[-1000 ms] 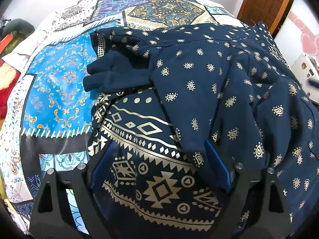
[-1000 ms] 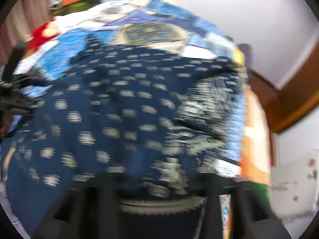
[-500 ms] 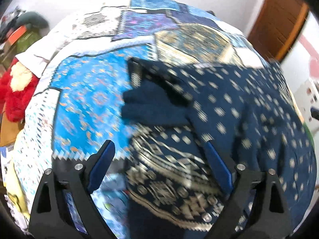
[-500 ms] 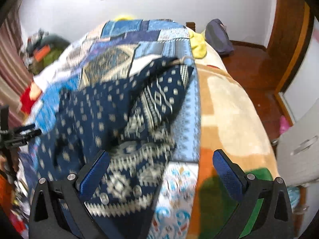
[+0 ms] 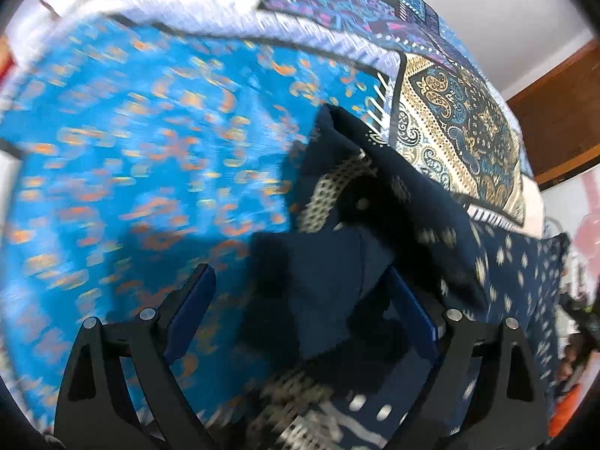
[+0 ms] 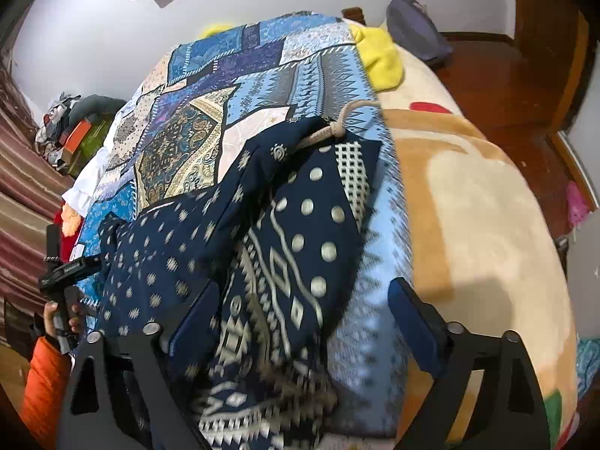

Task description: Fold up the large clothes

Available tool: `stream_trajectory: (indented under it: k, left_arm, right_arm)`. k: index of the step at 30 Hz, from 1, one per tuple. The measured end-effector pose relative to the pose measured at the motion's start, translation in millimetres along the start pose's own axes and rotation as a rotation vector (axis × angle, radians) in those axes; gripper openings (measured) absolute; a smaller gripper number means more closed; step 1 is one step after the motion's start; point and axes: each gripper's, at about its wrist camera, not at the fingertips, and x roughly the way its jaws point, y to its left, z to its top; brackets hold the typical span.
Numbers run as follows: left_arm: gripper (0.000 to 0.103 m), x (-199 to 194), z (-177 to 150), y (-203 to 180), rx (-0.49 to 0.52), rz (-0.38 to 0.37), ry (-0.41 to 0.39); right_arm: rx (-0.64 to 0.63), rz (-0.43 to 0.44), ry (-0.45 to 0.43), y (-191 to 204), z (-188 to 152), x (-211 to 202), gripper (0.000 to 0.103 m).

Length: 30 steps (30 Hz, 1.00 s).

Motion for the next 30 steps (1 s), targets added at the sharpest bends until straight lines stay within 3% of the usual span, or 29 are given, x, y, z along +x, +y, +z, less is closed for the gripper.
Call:
stream_trajectory:
  k: [3, 5, 7, 9, 10, 13, 19, 22, 27, 30]
  left_arm:
    - [0.092, 13, 5, -15, 0.050, 0.010, -0.026]
    - [0.078, 13, 6, -29, 0.122, 0.015, -0.059]
    - [0.049, 13, 6, -41, 0.157, -0.002, -0.071]
    - [0.027, 11, 7, -50, 0.176, -0.005, -0.064]
    - [0.023, 8, 7, -54, 0.184, 0.026, -0.072]
    - [0.018, -10, 9, -64, 0.219, 0.114, -0.128]
    - [0.017, -70, 33, -46, 0.189, 0.125, -0.251]
    - [0.017, -91, 52, -33, 0.183, 0.171, -0.284]
    - [0.017, -85, 70, -11, 0.173, 0.290, -0.283]
    - [0.017, -68, 78, 7, 0.132, 0.313, -0.254]
  right_arm:
    - [-0.005, -0.009, -0.018, 0, 11, 12, 0.081]
    - [-0.027, 0.004, -0.043, 4, 19, 16, 0.062]
    - [-0.049, 0.009, -0.032, 12, 27, 27, 0.036]
    - [-0.075, 0.007, -0.026, 19, 32, 35, 0.026]
    - [-0.092, -0.002, -0.027, 25, 35, 39, 0.024]
    - [-0.159, -0.035, -0.063, 46, 44, 37, 0.019]
    - [-0.248, -0.037, -0.139, 91, 78, 34, 0.018]
    - [-0.278, -0.020, -0.168, 118, 101, 43, 0.017]
    - [-0.303, -0.017, -0.170, 152, 129, 73, 0.017]
    - [-0.302, -0.053, -0.157, 161, 140, 98, 0.018]
